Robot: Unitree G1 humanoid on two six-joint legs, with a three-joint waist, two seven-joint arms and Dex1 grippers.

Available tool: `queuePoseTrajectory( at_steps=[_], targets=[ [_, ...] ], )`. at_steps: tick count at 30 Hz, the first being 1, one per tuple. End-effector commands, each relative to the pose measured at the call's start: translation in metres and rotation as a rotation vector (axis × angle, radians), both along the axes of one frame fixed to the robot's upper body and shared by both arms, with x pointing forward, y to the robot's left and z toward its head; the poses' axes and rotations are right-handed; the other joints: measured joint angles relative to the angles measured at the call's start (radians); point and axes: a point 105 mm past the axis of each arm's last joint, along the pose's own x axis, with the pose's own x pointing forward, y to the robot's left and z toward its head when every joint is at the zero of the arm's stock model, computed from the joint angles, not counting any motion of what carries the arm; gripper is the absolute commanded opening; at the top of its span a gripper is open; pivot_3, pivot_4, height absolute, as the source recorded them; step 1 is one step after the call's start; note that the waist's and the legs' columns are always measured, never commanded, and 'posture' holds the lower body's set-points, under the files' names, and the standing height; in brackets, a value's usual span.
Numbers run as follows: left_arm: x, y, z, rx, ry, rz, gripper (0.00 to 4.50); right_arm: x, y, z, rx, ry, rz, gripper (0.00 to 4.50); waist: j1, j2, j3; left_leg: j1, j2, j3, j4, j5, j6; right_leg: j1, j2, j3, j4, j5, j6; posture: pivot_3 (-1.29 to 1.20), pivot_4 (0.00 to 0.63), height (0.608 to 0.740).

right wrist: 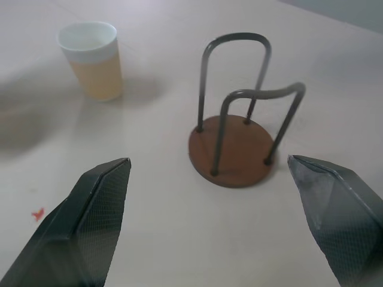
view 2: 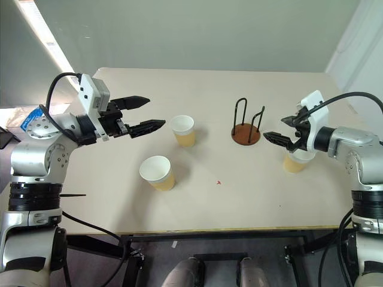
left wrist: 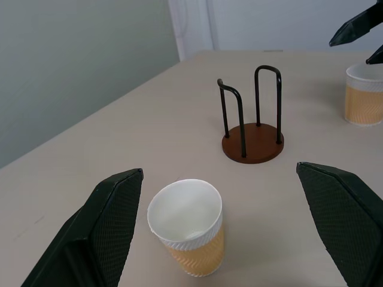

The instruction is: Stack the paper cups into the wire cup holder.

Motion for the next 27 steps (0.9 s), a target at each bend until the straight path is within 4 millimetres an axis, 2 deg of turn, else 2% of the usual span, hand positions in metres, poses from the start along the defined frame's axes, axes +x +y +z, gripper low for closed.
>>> queuePoseTrajectory(
  at_steps=[1,8,27],
  targets=[
    [-0.004,0.0,0.016,-0.012,-0.061,-0.007,4.5,0.006,0.002,0.009,-0.009,-0.019,-0.027,4.43,0.0,0.0,0.0,0.0,0.0,0.0,0.0,0.0,0.0,0.0,0.0,0.0,0.0,0.0,0.0,0.0,0.15,0.74],
    [-0.007,-0.001,0.014,-0.024,-0.036,-0.019,4.5,0.015,0.013,-0.002,-0.044,0.007,0.006,4.43,0.0,0.0,0.0,0.0,0.0,0.0,0.0,0.0,0.0,0.0,0.0,0.0,0.0,0.0,0.0,0.0,0.15,0.74],
    [-0.016,0.004,0.012,-0.049,-0.026,0.035,4.5,0.076,0.045,-0.017,-0.021,-0.013,-0.041,4.43,-0.002,0.0,0.0,-0.001,0.0,0.0,-0.001,-0.002,0.0,-0.003,0.0,0.0,0.001,0.0,-0.001,0.0,0.15,0.74]
  ],
)
